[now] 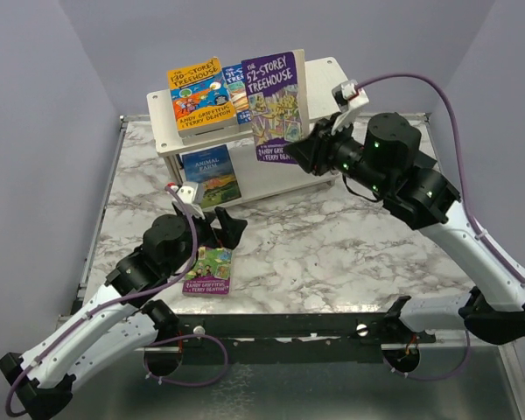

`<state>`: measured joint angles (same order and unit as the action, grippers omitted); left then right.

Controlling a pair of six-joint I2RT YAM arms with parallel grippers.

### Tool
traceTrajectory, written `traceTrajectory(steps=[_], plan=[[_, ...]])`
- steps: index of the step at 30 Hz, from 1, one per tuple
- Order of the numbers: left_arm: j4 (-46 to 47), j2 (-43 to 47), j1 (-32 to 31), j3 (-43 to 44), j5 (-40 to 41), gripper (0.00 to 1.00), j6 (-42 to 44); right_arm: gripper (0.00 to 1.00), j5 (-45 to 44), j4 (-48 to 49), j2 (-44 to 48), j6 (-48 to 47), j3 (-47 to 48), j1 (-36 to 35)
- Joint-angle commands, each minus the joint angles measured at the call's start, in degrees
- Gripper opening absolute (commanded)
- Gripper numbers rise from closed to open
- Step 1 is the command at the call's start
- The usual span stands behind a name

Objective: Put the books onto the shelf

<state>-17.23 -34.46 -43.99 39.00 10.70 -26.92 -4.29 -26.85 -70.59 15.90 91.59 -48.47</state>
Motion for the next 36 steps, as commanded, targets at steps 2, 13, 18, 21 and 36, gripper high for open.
traceTrajectory(steps=[2, 13, 18, 21, 36], plan=[[-1.61, 0.07, 0.11, 0.10, -4.13, 0.99, 3.49, 0.01, 3.73, -3.86, -7.08, -3.59, 13.38, 4.45], [-1.44, 1.89, 0.08, -1.44, -7.45, 0.99, 4.50, 0.01, 33.79, -8.35, -25.03, 10.99, 36.13, 20.95], [-1.63, 2.78, 0.13, -1.72, -7.75, 0.99, 4.68, 0.01, 43.61, -5.76, -31.20, 18.79, 39.61, 25.20], [-1.70, 2.91, 0.09, -1.77, -8.05, 0.99, 4.65, 0.01, 47.12, -5.48, -34.56, 21.83, 41.85, 26.13], [-1.83, 2.40, 0.13, -1.83, -8.50, 0.99, 4.94, 0.09, 55.38, -3.10, -40.86, 29.70, 41.86, 28.06]])
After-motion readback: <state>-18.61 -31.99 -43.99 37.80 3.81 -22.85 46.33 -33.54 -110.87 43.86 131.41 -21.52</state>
